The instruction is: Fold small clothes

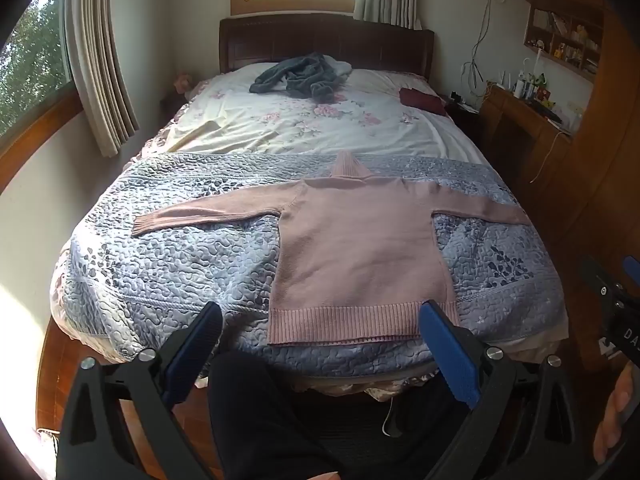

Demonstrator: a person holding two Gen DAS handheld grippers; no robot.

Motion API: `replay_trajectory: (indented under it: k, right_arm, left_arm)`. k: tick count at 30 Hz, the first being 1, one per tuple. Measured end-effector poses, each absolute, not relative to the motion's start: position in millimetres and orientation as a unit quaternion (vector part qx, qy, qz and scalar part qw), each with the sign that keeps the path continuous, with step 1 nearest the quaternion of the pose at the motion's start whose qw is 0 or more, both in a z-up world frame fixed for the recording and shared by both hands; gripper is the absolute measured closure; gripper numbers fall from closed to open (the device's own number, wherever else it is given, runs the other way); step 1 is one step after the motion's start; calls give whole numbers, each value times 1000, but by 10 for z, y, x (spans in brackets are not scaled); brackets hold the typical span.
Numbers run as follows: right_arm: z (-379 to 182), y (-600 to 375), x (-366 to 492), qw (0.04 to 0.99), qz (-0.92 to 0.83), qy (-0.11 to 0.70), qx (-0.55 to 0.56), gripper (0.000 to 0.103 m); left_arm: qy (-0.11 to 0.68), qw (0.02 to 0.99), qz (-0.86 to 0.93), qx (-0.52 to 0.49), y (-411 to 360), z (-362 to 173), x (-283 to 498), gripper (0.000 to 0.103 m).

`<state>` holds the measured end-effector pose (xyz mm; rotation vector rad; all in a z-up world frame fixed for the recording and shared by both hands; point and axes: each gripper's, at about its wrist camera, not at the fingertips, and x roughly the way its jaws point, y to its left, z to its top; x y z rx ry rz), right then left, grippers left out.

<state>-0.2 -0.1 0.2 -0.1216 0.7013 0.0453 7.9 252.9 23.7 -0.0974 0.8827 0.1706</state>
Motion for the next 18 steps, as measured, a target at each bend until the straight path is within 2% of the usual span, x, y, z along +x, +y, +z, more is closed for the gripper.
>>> replay_trajectory:
  k: [18]
  right_arm:
    - [45,9,24,939,21,338,-64,3]
  left_arm:
    - [421,902,81,-47,2615,256,113,4]
